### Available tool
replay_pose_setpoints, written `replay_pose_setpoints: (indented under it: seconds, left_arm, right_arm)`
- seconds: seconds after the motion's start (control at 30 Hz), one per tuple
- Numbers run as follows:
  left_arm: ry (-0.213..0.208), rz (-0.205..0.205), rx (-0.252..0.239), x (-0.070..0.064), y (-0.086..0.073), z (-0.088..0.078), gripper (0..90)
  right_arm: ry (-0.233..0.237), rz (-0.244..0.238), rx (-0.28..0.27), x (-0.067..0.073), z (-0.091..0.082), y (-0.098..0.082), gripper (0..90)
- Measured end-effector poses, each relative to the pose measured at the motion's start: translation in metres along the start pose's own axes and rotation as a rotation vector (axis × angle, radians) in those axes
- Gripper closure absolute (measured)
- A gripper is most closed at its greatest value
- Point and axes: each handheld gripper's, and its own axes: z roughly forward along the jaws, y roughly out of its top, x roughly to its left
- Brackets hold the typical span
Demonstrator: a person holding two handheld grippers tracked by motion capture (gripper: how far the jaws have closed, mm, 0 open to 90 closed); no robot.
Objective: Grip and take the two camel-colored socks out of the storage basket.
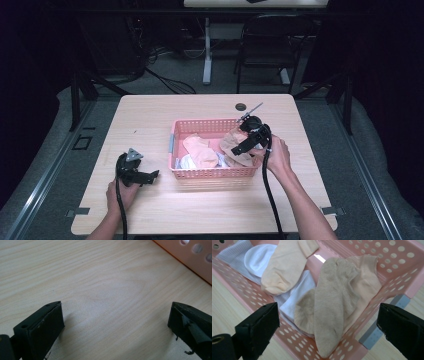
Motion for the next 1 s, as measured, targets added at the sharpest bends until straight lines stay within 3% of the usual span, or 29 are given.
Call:
replay_pose_setpoints:
  seconds: [0.13,0.2,0.37,0.6,0.67,0.83,0.9,1.0]
  left_arm:
    - [0.000,0.000,0.000,0.000,0.000,0.000,0.0]
    - [0.000,-0.002,-0.002,0.000,0.000,0.000,0.0]
    - [0.000,-0.001,0.000,0.000,0.000,0.000,0.0]
    - [0.000,0.000,0.000,0.000,0.000,0.000,0.0]
    - [0.000,0.000,0.000,0.000,0.000,0.000,0.0]
    - [0.000,0.000,0.000,0.000,0.000,0.000,0.0]
    - [0.000,-0.001,0.000,0.000,0.000,0.000,0.0]
    - [0.000,0.000,0.000,0.000,0.000,0.000,0.0]
  right_arm:
    - [0.028,0.011,-0.009,-0.001,0.010,0.001,8.5]
    - [0.027,0.002,-0.001,-0.001,0.014,0.002,14.8]
    - [0.034,0.000,0.092,0.000,0.035,0.006,25.6]
    - [-0.005,0.010,0.206,-0.003,0.052,0.010,38.1]
    - [-0.010,0.037,0.194,-0.003,0.056,0.009,40.6]
    - [-0.027,0.040,0.215,-0.006,0.058,0.007,46.4]
    - [-0.034,0.070,0.201,-0.007,0.065,0.002,50.2]
    - [-0.023,0.073,0.220,-0.010,0.069,-0.002,63.6]
